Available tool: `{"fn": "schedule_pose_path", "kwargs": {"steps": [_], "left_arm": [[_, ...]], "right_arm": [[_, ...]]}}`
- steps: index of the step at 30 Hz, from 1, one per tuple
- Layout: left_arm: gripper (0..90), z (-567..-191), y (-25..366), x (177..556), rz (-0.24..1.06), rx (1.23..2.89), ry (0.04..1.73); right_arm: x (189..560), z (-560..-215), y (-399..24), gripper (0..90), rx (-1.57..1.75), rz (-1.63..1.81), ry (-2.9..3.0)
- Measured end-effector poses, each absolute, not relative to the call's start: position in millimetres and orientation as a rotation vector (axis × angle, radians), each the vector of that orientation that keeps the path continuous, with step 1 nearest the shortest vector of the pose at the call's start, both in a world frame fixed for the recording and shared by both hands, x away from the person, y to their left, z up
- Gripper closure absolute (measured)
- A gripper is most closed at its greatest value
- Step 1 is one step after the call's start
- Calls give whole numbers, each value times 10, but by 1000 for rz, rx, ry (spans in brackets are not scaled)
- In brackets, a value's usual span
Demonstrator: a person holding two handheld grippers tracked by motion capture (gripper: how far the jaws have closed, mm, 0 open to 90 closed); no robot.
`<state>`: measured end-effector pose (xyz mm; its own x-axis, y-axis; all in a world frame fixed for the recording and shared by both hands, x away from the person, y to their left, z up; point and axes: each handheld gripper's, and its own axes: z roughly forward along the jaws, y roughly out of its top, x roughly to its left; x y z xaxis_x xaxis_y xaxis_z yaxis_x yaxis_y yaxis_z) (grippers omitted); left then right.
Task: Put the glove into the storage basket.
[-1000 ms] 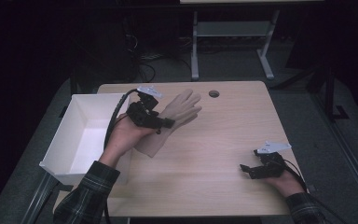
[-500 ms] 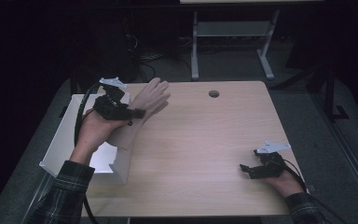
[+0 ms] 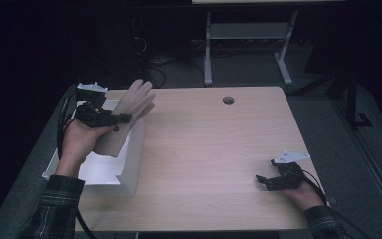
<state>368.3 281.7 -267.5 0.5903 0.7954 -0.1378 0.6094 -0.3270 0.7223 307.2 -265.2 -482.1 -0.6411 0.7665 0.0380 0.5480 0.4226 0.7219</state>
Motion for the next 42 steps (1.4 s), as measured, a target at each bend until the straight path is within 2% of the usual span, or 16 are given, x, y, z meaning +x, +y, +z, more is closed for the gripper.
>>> {"fn": "schedule_pose_path", "kwargs": {"steps": [4, 13, 31, 42], "left_arm": [[707, -2738, 3051, 3663, 335, 1998, 1177], [707, -2971, 3302, 3650, 380, 1974, 1302], [704, -3611, 3477, 3709, 381, 1980, 1447], [699, -3970, 3505, 3801, 334, 2015, 1506]], "right_arm": [[3072, -4822, -2652, 126, 1138, 1044, 2383], [3072, -4822, -2652, 127, 1137, 1043, 2382], [3071, -4822, -2650, 127, 1138, 1044, 2381], [3070, -4822, -2650, 127, 1137, 1043, 2382]]}}
